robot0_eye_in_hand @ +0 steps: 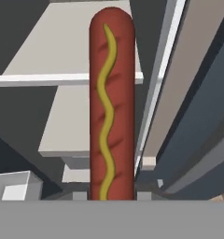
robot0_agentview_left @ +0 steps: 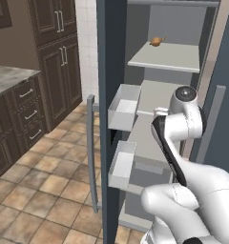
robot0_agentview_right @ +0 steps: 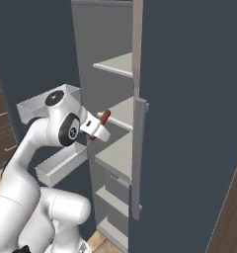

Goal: Store the hot dog in the freezer for long-term storage. Close the freezer door after placing the cooked food.

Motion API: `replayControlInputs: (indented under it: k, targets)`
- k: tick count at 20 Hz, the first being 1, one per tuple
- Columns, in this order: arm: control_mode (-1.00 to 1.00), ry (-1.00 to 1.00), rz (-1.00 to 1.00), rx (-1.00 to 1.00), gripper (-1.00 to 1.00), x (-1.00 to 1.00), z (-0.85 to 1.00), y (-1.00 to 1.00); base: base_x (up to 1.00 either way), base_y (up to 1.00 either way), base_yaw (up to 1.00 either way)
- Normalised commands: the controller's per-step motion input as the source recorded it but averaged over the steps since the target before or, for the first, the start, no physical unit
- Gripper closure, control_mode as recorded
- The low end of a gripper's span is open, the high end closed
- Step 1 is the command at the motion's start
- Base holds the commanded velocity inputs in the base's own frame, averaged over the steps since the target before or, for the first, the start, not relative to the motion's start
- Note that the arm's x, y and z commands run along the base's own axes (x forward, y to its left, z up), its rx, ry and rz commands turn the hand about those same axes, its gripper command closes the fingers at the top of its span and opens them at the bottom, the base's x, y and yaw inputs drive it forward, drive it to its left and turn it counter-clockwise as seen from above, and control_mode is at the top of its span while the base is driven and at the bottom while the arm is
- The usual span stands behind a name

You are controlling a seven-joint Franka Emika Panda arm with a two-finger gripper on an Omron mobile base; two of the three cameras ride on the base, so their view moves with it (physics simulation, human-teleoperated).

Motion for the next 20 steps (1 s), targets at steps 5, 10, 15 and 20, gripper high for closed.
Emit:
replayControlInputs:
  k: [5, 10, 15, 20]
  targets:
    - [-1.00, 0.03, 0.00, 0.00, 1.00, 0.31, 0.00, -0.04, 0.00, 0.00, 0.00]
    - [-1.00, 0.00, 0.00, 0.00, 1.00, 0.32, -0.05, -0.04, 0.00, 0.00, 0.00]
    - [-1.00, 0.00, 0.00, 0.00, 1.00, 0.36, 0.00, -0.09, 0.00, 0.00, 0.00]
    - [-1.00, 0.00, 0.00, 0.00, 1.00, 0.31, 0.00, -0.21, 0.00, 0.00, 0.00]
